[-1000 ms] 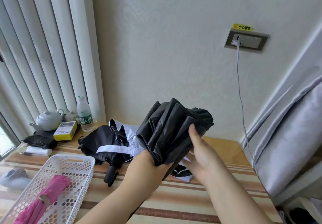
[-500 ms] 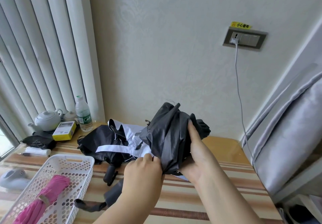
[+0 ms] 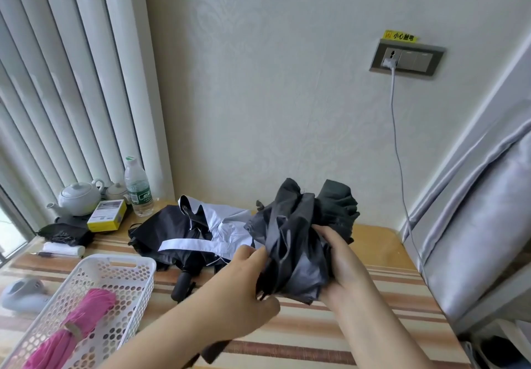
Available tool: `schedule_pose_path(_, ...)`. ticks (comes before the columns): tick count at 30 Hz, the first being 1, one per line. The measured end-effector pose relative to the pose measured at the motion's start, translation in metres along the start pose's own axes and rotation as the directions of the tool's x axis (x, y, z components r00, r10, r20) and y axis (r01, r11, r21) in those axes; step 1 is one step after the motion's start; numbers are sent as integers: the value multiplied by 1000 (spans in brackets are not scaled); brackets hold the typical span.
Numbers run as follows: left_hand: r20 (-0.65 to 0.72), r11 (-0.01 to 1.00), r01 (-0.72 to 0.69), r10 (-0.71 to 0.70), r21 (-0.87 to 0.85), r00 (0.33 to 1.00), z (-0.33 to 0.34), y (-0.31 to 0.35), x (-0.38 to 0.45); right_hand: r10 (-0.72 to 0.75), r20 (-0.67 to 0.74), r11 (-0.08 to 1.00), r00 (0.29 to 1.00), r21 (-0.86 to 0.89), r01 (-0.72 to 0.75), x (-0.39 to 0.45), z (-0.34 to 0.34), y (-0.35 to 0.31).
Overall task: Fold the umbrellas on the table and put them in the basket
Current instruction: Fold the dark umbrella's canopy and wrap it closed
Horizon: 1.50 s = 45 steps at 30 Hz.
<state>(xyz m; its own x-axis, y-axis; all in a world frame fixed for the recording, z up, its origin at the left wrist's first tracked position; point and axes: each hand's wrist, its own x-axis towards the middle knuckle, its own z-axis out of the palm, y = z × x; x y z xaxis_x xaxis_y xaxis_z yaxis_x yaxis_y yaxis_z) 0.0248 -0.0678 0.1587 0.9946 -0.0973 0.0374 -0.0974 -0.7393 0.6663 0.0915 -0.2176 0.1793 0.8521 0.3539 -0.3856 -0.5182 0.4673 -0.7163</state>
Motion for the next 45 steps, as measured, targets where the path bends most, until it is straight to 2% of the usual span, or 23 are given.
schedule_pose_path(1, 80, 977, 39, -22, -211, 997, -7, -1, 1, -23, 40, 1000, 999, 6, 23, -1, -2, -2)
schedule_pose_path(2, 154, 911, 94, -34, -402, 988, -11, -3, 3, -45, 80, 999, 996, 22, 43, -4, -3, -3)
schedule_pose_path(3, 195, 851, 114, -14, -513, 981, -11, -6, 5, -66, 115, 997, 991, 45, 62, -7, -3, -4)
schedule_pose_path(6, 184, 776, 91, 33, -624, 982, -6, -3, 7, -108, 162, 992, 981, 81, 96, -16, 0, -7)
schedule_pose_path(8, 79, 828, 21, 29, -560, 996, -1, 1, 6, -117, 165, 991, 979, 80, 105, -15, 1, -8)
schedule_pose_path(10, -35, 911, -24, 11, -413, 999, 0, 6, 4, -115, 152, 993, 982, 57, 108, -10, 0, -10)
schedule_pose_path(13, -183, 978, -48, 10, -203, 983, 1, 8, 5, -114, 128, 993, 985, -2, 116, -8, 0, -11)
schedule_pose_path(15, -264, 997, -81, 83, 17, 961, 3, 6, 5, -92, 176, 995, 980, -22, 97, -12, 3, -9)
schedule_pose_path(16, -283, 979, -105, 152, 175, 947, 5, 3, 7, -72, 215, 996, 974, -39, 83, -14, 4, -7)
schedule_pose_path(19, -306, 918, -123, 248, 376, 919, 13, -2, 6, -35, 267, 997, 963, -59, 53, -15, 4, -1)
schedule_pose_path(22, -314, 847, -115, 314, 519, 896, 16, 1, 0, -75, 145, 995, 987, -59, 84, -14, 7, 3)
schedule_pose_path(24, -317, 811, -76, 311, 580, 896, 14, 1, -2, -196, 34, 973, 980, -117, 198, -14, 7, 4)
schedule_pose_path(27, -308, 789, -50, 297, 613, 904, 10, -2, -3, -409, -93, 887, 908, -274, 371, -18, 11, 4)
schedule_pose_path(30, -314, 794, -54, 300, 606, 901, 4, -1, -4, -539, -25, 781, 842, -390, 489, -19, 11, 5)
schedule_pose_path(38, -430, 866, -44, 291, 498, 855, -11, 5, -4, -617, 7, 660, 787, -540, 522, -31, 4, -3)
schedule_pose_path(42, -451, 901, -46, 260, 432, 854, -12, 2, -4, -538, 92, 617, 838, -634, 466, -39, 3, -9)
schedule_pose_path(45, -449, 920, -74, 256, 385, 856, -10, 3, -3, -516, 168, 485, 840, -751, 448, -44, 9, -4)
